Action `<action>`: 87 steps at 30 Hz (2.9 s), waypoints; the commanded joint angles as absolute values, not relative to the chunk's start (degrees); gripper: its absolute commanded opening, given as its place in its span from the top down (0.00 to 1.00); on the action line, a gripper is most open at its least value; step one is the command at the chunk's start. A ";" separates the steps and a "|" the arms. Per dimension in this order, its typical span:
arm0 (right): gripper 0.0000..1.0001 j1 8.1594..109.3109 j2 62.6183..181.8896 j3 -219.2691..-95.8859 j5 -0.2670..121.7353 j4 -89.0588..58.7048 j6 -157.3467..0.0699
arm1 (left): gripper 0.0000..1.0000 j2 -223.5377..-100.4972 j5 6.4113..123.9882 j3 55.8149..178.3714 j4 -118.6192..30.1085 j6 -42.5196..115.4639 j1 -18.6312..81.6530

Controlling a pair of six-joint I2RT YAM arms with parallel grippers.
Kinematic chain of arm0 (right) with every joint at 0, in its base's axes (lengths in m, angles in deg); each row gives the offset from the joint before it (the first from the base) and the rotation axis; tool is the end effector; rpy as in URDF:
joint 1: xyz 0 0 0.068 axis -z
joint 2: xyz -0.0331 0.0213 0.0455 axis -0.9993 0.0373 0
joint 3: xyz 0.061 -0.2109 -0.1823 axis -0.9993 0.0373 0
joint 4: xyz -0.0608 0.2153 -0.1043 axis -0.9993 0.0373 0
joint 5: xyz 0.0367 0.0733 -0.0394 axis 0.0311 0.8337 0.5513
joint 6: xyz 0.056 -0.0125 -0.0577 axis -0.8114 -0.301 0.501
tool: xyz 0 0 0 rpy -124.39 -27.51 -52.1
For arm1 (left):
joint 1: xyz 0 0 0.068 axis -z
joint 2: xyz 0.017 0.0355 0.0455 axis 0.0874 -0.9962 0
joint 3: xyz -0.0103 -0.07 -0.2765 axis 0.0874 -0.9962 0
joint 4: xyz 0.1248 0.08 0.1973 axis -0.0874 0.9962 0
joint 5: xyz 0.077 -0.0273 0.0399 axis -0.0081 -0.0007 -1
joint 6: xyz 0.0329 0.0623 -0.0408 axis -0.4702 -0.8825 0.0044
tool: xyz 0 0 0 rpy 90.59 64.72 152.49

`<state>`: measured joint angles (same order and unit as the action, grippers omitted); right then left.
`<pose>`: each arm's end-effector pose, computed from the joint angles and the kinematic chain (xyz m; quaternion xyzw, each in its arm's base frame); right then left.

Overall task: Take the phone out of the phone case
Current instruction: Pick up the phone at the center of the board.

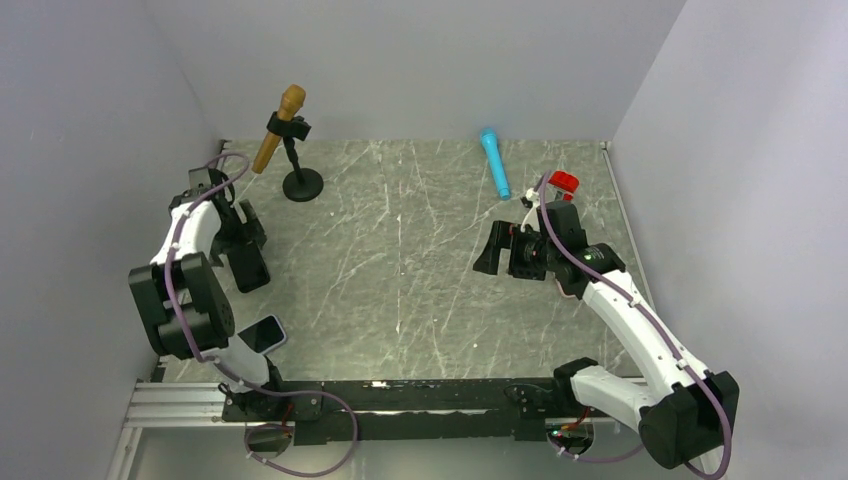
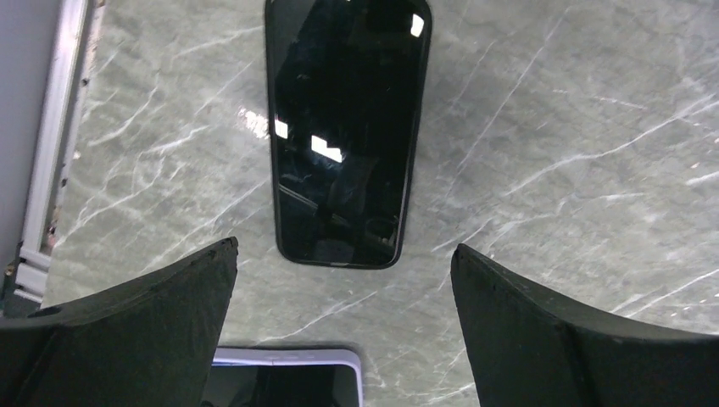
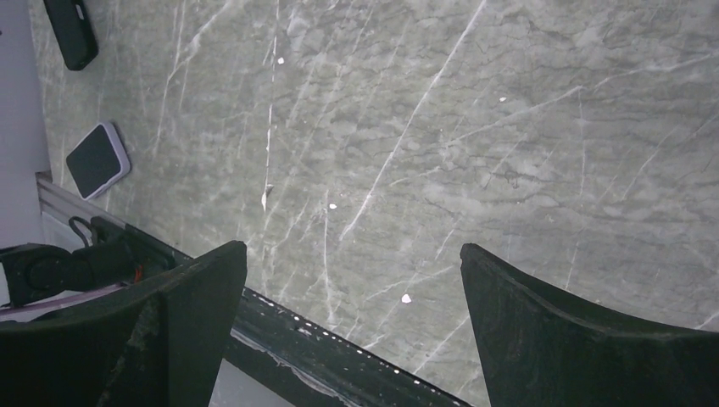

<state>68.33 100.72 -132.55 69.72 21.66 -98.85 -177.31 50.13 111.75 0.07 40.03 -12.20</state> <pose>0.1943 0.0903 0.2734 0.0064 0.9202 0.2686 0.2847 0.2992 0.1013 0.2208 -0.2839 0.9345 0.0618 0.2056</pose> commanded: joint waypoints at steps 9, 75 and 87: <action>0.00 68.63 97.60 -131.51 68.85 18.89 -100.11 | 0.00 -190.71 57.09 122.48 6.70 35.41 -15.05; 0.11 35.99 113.28 -134.59 60.66 -1.60 -112.33 | 1.00 -152.61 76.23 96.04 -10.31 93.85 28.68; 0.41 34.16 120.25 -139.81 60.86 -1.30 -109.80 | 1.00 -158.50 74.55 104.53 -11.77 95.61 35.85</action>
